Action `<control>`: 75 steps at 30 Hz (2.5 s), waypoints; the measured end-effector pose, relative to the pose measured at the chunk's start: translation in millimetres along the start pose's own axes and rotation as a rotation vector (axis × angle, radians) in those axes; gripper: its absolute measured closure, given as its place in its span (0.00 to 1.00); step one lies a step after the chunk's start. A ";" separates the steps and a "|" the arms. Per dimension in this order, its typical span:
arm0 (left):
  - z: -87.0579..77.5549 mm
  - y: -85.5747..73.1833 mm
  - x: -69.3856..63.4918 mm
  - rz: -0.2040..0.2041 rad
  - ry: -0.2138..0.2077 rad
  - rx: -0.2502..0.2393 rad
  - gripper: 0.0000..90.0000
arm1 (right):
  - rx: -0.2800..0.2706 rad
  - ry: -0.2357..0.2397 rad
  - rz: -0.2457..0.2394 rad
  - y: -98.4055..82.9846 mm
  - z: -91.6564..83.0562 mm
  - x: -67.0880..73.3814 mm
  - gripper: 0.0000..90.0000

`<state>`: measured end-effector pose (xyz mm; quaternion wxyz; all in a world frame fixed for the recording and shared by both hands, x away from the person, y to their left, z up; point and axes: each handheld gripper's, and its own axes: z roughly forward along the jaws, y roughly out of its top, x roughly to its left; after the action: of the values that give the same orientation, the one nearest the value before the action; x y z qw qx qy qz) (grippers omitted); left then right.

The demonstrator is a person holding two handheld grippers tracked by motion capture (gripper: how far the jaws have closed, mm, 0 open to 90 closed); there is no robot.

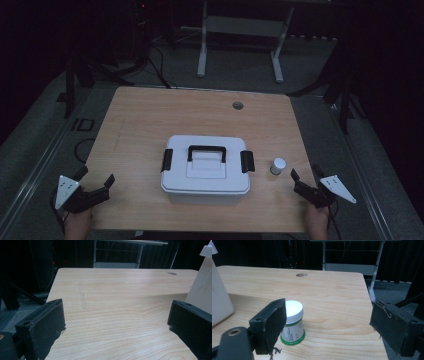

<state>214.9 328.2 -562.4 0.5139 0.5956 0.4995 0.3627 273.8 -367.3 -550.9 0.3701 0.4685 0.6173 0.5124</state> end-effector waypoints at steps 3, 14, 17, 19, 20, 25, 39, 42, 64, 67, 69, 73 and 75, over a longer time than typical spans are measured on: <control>-0.2 0.2 2.4 -0.017 -0.002 0.010 0.01 | -0.001 0.001 0.005 -0.2 0.0 -0.5 0.15; -3.0 11.5 22.1 -0.041 -0.179 0.158 0.01 | 0.022 0.022 -0.006 -0.3 1.7 2.8 0.15; -6.4 12.4 26.0 -0.014 -0.212 0.205 0.01 | 0.021 0.022 -0.005 -0.3 1.4 2.7 0.15; -7.9 12.6 27.6 0.005 -0.238 0.246 0.01 | 0.021 0.023 -0.002 -0.4 1.3 2.6 0.15; -8.5 12.9 28.1 0.021 -0.248 0.271 0.01 | 0.022 0.022 -0.001 -0.4 1.4 2.6 0.15; -11.1 18.4 31.2 0.089 -0.291 0.386 0.01 | 0.030 0.024 -0.008 -0.5 2.1 3.4 0.15; -3.3 37.6 28.2 0.312 -0.367 0.743 0.01 | 0.028 0.030 -0.019 -0.2 2.2 4.1 0.14; -1.2 41.8 25.5 0.355 -0.373 0.800 0.01 | 0.030 0.032 -0.021 -0.1 2.3 4.5 0.15; 15.9 70.5 1.4 0.667 -0.396 1.146 0.03 | 0.024 0.033 -0.015 -0.1 1.7 4.0 0.15; 18.6 76.3 -2.7 0.670 -0.411 1.198 0.03 | 0.025 0.034 -0.016 -0.1 2.0 4.2 0.15; 20.9 77.4 -4.4 0.682 -0.411 1.248 0.02 | 0.026 0.035 -0.016 -0.1 2.0 4.2 0.14; 25.2 79.1 -6.1 0.704 -0.407 1.318 0.02 | 0.023 0.036 -0.012 -0.1 1.5 3.9 0.15; 27.4 80.4 -6.2 0.698 -0.403 1.340 0.02 | 0.022 0.038 -0.010 0.0 1.4 3.9 0.15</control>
<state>257.2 317.6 -489.2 -0.0184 0.9560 0.2927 0.0095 274.1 -363.2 -551.2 0.3555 0.4597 0.6321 0.5126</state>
